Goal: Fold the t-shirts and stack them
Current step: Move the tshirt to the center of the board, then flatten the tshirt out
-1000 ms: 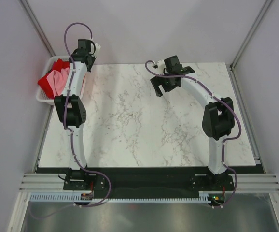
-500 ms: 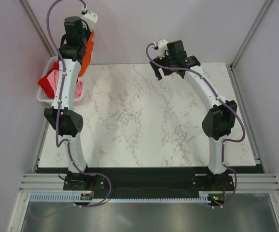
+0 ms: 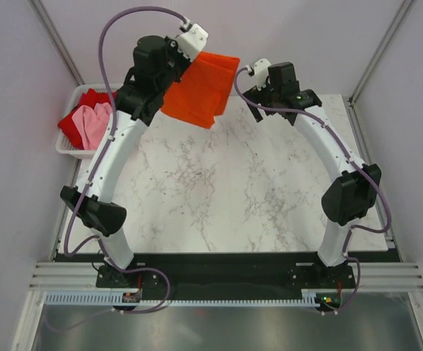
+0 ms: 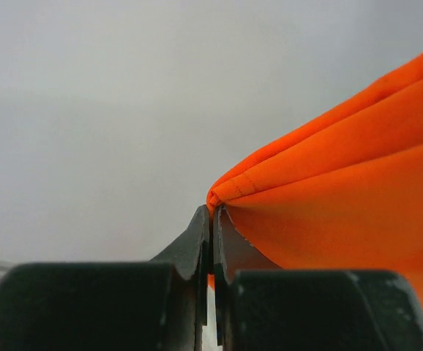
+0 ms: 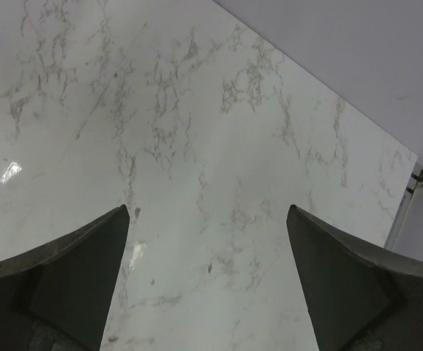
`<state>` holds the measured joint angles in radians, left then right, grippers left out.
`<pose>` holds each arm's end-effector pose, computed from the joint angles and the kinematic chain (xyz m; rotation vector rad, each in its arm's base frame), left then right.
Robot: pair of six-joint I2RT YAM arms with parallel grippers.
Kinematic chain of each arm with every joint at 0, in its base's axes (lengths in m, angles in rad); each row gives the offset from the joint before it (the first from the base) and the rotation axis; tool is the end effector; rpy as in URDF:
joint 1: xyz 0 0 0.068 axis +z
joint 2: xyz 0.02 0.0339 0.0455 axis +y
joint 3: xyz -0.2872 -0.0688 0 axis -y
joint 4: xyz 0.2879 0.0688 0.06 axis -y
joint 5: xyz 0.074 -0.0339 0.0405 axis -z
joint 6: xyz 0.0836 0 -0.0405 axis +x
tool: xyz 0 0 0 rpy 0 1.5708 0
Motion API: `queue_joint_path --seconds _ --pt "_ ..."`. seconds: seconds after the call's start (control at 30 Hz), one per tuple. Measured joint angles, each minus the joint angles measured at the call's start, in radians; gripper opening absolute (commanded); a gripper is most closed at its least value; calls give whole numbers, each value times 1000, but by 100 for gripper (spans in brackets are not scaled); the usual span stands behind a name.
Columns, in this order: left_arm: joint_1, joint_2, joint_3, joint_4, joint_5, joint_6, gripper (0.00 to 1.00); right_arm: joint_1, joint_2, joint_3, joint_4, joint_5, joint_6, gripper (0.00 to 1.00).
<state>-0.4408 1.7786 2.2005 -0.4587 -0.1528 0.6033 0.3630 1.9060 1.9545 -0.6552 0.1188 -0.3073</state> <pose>0.4340 -0.1907 0.5614 0.6992 1.4533 0.2485 0.4972 0.1783 0.3691 -0.6509 2.0745 -0.0975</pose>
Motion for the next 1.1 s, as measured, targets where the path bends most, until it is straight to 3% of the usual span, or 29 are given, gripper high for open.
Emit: queue_joint_path --seconds 0.23,0.27,0.3,0.37,0.4,0.5,0.53,0.67,0.77,0.9,1.1 --pt "-39 42 -187 -73 64 -100 2 -42 -180 -158 -19 -63 -53 98" --pt "-39 62 -196 -79 80 -121 6 -45 -198 -177 -18 -72 -60 98" --pt "-39 88 -199 -82 89 -141 30 -49 -217 -204 -19 -88 -68 98" --pt "-38 154 -190 -81 96 -173 46 -57 -251 -262 -20 -124 -93 98" --pt "-38 202 -162 -86 92 -195 64 -58 -262 -288 -23 -146 -106 98" --pt "-36 354 -45 -85 50 -243 83 -57 -270 -336 -39 -223 -155 91" --pt "-32 373 -36 -84 33 -253 83 -56 -270 -351 -37 -253 -175 84" --pt "-3 333 -71 -69 -27 -280 79 -37 -278 -436 19 -377 -297 81" --pt "59 177 -224 -61 -43 -321 65 29 -272 -499 83 -409 -420 73" --pt "178 -66 -449 -50 -56 -361 33 157 -182 -477 151 -432 -576 65" --pt "287 -296 -689 -71 -7 -390 45 227 63 -373 346 -439 -659 65"
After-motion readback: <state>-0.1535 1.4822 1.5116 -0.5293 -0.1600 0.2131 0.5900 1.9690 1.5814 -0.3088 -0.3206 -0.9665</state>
